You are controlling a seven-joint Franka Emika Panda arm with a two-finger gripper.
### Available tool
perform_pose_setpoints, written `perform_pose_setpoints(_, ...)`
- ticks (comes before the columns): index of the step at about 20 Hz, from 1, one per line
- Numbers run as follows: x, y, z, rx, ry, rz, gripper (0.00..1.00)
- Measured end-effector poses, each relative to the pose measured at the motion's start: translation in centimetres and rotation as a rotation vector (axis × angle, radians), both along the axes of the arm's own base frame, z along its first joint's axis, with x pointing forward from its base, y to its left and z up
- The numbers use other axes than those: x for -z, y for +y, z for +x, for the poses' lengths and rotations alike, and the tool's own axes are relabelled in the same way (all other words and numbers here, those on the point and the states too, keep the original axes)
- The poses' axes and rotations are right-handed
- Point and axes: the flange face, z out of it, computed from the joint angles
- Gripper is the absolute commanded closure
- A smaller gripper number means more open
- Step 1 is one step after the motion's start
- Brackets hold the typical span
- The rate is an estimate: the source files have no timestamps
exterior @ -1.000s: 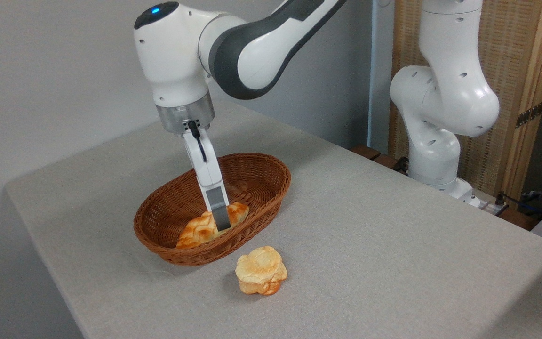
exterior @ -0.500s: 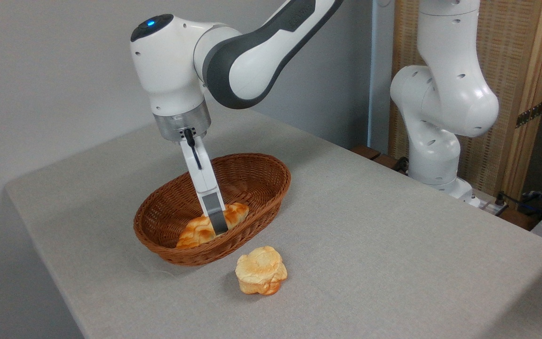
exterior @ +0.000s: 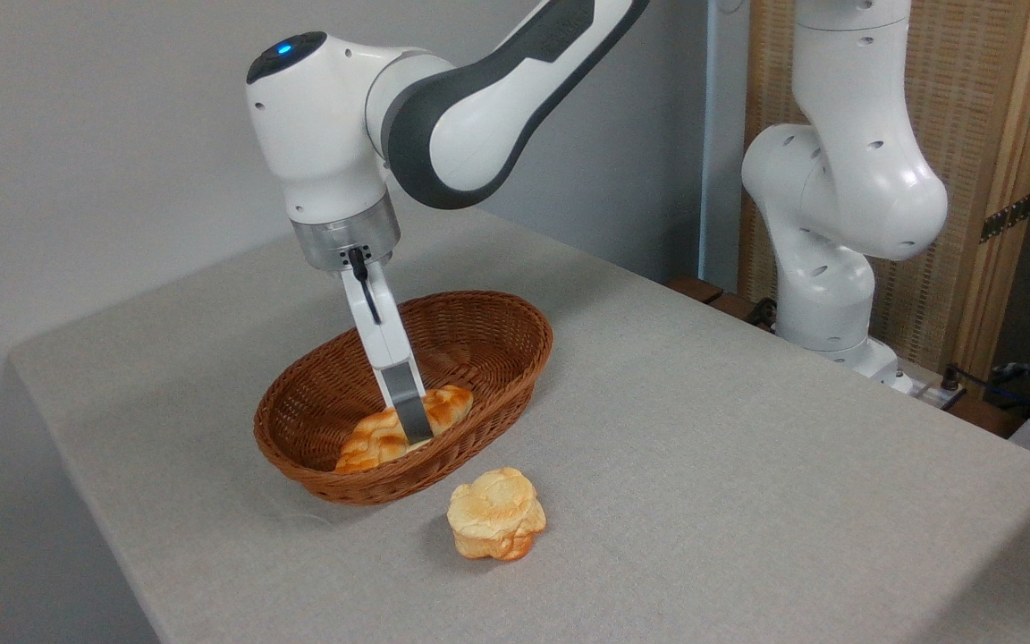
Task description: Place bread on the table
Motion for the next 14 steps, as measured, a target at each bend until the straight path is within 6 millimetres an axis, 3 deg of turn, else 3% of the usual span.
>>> perform_pose_setpoints(2, 0.16, -0.43, -0.09, 0.013, 0.001, 0.007, 0.83)
perform_pose_setpoints(4, 0.27, -0.75, -0.15, 0.021, 0.001, 0.011, 0.93)
perform_pose_setpoints(12, 0.22, -0.77, -0.12, 0.021, 0.000, 0.011, 0.94)
perform_pose_setpoints(14, 0.22, -0.77, -0.12, 0.021, 0.000, 0.011, 0.99)
